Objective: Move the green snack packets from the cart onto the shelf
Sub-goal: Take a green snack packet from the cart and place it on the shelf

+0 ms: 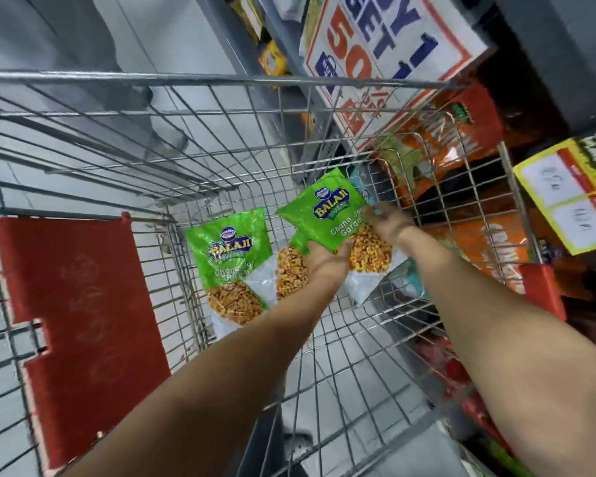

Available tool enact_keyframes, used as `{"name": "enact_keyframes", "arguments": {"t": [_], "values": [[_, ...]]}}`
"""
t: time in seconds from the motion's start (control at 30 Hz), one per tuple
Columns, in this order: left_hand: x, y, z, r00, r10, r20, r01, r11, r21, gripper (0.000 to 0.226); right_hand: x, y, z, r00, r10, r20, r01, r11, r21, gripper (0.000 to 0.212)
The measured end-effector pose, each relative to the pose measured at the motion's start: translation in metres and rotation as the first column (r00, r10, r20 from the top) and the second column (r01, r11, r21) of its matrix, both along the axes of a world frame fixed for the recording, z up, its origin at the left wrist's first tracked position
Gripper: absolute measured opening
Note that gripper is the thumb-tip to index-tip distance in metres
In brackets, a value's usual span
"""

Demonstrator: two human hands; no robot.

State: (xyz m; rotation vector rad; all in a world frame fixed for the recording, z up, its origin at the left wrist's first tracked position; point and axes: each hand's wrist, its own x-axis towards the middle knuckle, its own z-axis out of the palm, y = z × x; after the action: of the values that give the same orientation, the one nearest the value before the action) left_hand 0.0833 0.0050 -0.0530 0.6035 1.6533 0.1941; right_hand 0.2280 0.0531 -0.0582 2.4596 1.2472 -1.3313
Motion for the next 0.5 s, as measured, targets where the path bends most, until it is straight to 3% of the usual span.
{"name": "enact_keyframes", "arguments": {"t": [0.17, 0.3, 0.5], "values": [[-0.020, -0.002, 0.017, 0.995, -0.063, 0.077, 0.055, 0.993, 0.100, 0.090, -0.012, -0.009, 0.015, 0.994, -0.069, -0.081, 0.065, 0.997, -0.051, 0.066], [-0.048, 0.000, 0.039, 0.974, -0.219, 0.051, 0.201, 0.950, 0.241, 0.088, -0.026, -0.024, 0.041, 0.940, -0.231, -0.253, 0.247, 0.968, 0.033, 0.064], [-0.087, 0.009, 0.107, 0.928, -0.366, 0.071, 0.311, 0.865, 0.394, 0.091, -0.051, -0.053, 0.102, 0.916, -0.243, -0.319, 0.317, 0.926, 0.204, 0.063]]}}
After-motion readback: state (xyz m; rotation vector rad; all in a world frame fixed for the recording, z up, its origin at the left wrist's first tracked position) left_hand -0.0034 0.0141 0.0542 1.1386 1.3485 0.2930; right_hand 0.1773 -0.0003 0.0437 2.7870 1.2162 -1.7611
